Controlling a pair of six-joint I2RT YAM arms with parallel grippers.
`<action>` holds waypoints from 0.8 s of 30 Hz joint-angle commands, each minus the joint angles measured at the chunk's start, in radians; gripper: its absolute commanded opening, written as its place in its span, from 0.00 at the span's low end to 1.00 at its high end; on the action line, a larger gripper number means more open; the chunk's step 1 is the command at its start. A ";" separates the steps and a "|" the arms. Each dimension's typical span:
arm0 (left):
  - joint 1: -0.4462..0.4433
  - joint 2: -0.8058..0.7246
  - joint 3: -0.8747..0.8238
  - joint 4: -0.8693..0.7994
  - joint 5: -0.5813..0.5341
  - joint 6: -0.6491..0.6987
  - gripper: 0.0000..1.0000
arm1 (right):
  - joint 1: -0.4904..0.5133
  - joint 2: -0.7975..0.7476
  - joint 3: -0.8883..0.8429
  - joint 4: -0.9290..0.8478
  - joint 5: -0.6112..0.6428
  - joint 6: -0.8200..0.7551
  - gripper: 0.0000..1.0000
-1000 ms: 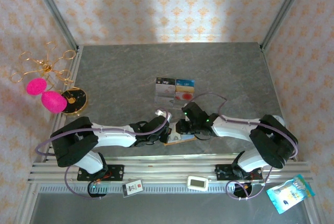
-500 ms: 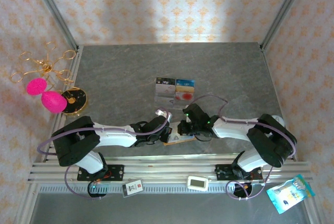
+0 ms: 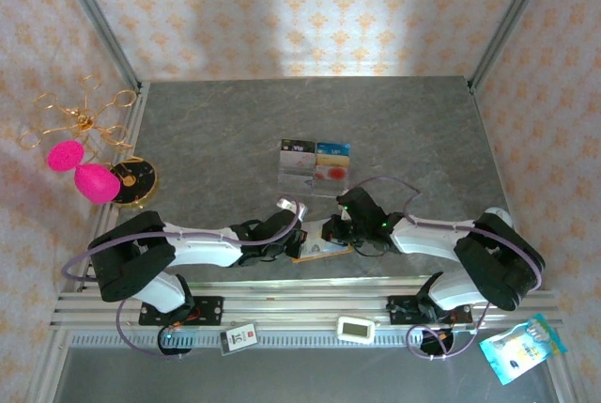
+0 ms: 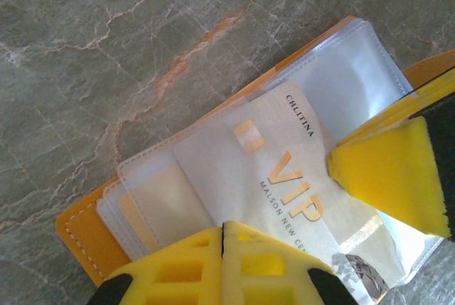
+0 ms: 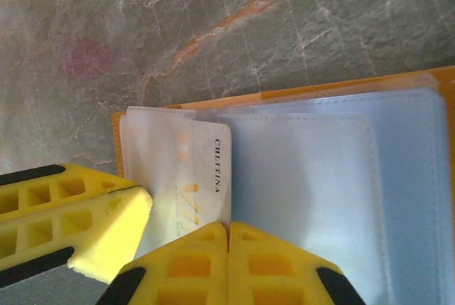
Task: Take the credit cards out of the card holder
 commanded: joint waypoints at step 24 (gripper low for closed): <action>0.015 0.047 -0.048 -0.043 0.054 -0.009 0.00 | 0.033 0.018 -0.015 0.117 -0.106 0.044 0.25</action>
